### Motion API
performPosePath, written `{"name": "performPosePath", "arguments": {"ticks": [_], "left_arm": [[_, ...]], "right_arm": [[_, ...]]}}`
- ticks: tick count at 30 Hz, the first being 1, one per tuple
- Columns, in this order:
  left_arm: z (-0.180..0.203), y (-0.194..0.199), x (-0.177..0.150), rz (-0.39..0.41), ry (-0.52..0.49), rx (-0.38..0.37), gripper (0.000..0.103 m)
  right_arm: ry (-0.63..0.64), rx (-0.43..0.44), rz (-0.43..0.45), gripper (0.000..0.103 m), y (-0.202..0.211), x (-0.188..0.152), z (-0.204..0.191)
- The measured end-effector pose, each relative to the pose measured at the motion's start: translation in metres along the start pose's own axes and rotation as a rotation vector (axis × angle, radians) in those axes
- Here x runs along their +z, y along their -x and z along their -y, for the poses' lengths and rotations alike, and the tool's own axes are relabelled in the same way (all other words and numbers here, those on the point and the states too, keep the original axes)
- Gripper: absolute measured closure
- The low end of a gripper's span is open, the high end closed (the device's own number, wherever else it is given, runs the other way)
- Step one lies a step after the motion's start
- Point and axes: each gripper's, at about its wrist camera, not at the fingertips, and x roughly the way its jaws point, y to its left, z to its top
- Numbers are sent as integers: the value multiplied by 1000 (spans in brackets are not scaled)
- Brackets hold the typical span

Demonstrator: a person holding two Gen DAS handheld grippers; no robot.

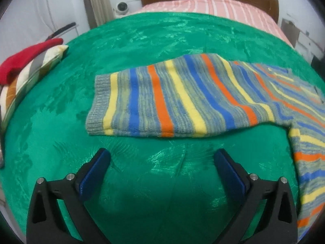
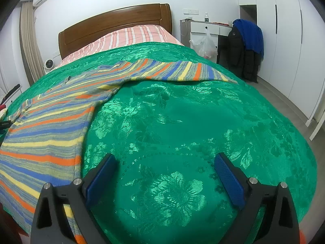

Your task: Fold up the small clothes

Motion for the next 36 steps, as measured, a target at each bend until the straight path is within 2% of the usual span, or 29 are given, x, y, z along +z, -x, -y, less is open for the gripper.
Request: {"name": "performPosePath", "arguments": {"ticks": [4, 11, 36], "left_arm": [[-18, -9, 2, -5, 25, -30, 0], [-25, -4, -1, -5, 22, -26, 0], [-25, -4, 0, -6, 21, -26, 0]], "right_arm": [[5, 1, 1, 5, 1, -1, 0], [15, -11, 4, 1, -1, -1, -4], [13, -1, 8, 1, -2, -1, -3]]}}
